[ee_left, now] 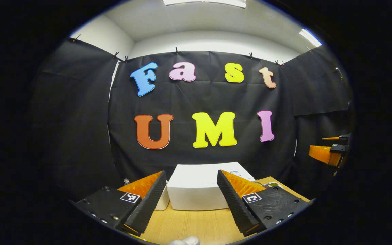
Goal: Open the microwave oven with the left hand, put the food in, and close the microwave oven.
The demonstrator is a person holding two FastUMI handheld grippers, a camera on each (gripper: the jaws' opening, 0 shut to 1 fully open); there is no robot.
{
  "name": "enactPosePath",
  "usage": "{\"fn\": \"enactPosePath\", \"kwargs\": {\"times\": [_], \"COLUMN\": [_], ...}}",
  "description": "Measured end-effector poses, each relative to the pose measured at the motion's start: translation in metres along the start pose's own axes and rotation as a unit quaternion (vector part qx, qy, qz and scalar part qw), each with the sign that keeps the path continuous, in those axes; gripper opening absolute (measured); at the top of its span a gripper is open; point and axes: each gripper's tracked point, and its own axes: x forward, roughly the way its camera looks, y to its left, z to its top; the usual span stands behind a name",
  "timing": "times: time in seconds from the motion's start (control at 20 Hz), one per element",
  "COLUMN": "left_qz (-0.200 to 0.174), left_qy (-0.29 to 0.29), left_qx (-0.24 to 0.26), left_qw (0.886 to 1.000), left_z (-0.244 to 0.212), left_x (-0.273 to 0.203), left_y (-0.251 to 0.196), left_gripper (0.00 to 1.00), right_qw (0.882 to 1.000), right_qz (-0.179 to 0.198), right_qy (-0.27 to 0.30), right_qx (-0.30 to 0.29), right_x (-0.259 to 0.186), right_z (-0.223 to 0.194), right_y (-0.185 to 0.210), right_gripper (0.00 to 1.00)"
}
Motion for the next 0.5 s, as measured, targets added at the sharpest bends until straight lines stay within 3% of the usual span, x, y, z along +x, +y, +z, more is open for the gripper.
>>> {"fn": "enactPosePath", "kwargs": {"times": [0.35,0.4,0.5], "left_qz": [-0.008,-0.007,-0.006], "left_qy": [-0.010,-0.011,-0.012], "left_qx": [-0.001,0.001,0.004], "left_qw": [1.000,1.000,1.000], "left_z": [0.009,0.009,0.011], "left_x": [-0.005,-0.006,-0.008], "left_y": [-0.013,-0.013,-0.013], "left_gripper": [0.93,0.93,0.93], "right_qw": [1.000,1.000,1.000], "right_qz": [-0.010,-0.011,-0.014], "right_qy": [0.005,0.006,0.004], "right_qx": [0.016,0.017,0.018], "right_x": [-0.006,-0.007,-0.012], "right_z": [-0.005,-0.006,-0.002], "right_y": [-0.018,-0.019,-0.021], "right_gripper": [0.92,1.00,0.99]}}
